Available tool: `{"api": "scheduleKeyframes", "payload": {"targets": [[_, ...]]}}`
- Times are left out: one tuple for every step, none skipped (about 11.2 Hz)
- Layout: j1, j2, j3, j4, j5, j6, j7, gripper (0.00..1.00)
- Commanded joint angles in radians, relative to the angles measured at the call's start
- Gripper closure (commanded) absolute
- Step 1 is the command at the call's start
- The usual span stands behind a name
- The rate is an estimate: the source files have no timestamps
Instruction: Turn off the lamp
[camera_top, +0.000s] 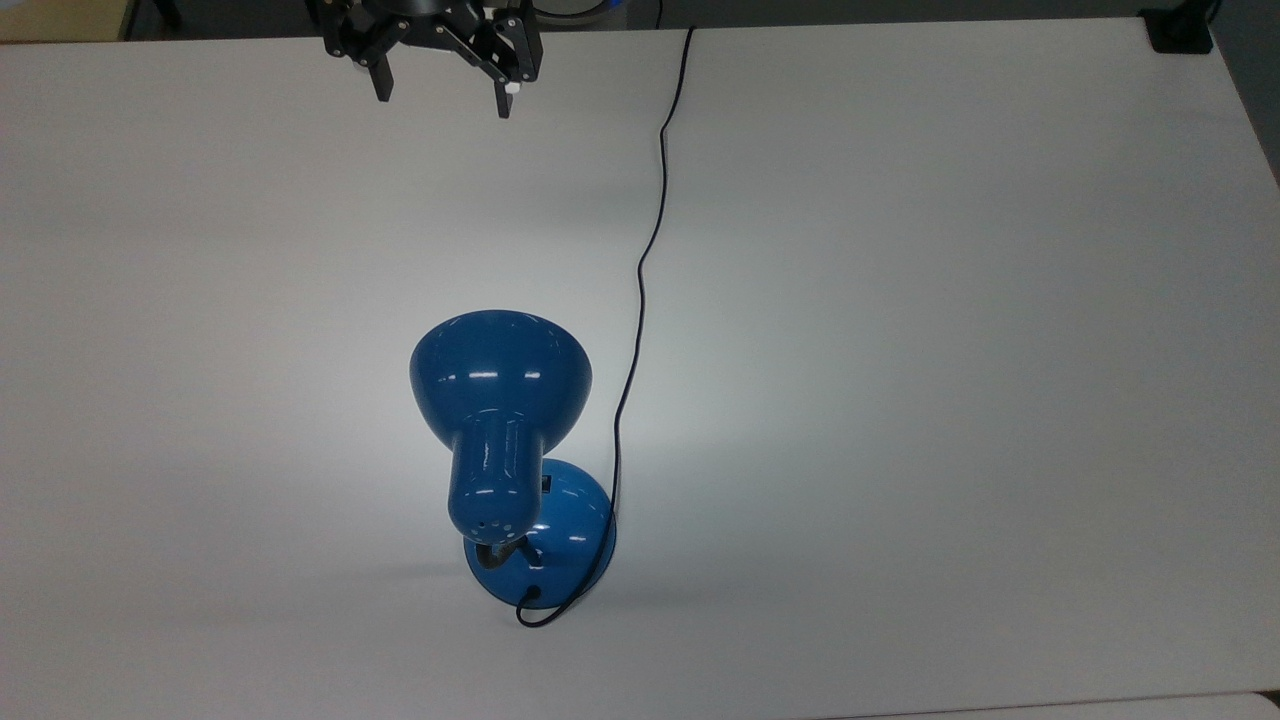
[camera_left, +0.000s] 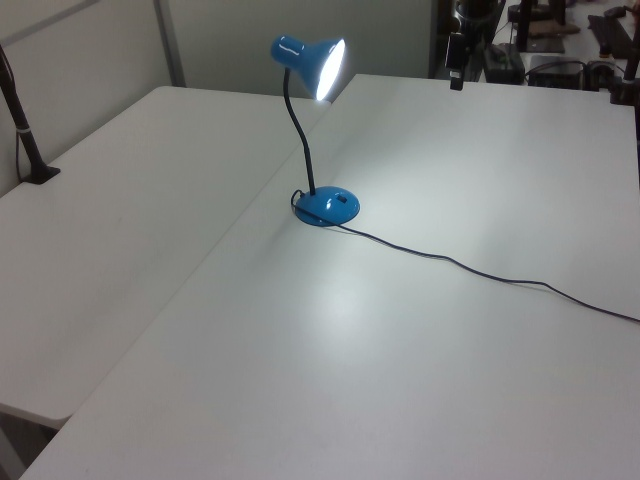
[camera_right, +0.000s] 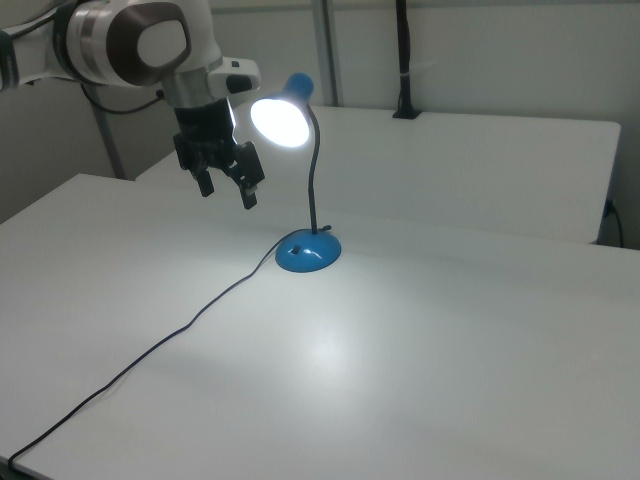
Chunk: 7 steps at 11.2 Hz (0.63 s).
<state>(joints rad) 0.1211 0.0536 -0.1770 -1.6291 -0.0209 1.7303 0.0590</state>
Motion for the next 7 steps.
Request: {"api": "scheduleKeyframes", "payload": {"targets": [[0.005,-0.021,-0.007,-0.014,0.016,-0.021,0.001,0.00],[0.005,-0.021,-0.007,-0.014,0.016,-0.020,-0.002,0.00],[0.005,-0.017,-0.012,-0.012,0.015,-0.017,-0.011,0.00],[0.006,-0.011,-0.016,-0.006,0.015,-0.017,-0.034,0.00],[0.006,-0.003,-0.018,0.006,0.018,-0.017,-0.047,0.00],[0.005,-0.001,-0.018,0.006,0.018,-0.009,-0.054,0.14],[0.006,0.009,-0.018,0.006,0.022,-0.005,-0.114,0.62]]}}
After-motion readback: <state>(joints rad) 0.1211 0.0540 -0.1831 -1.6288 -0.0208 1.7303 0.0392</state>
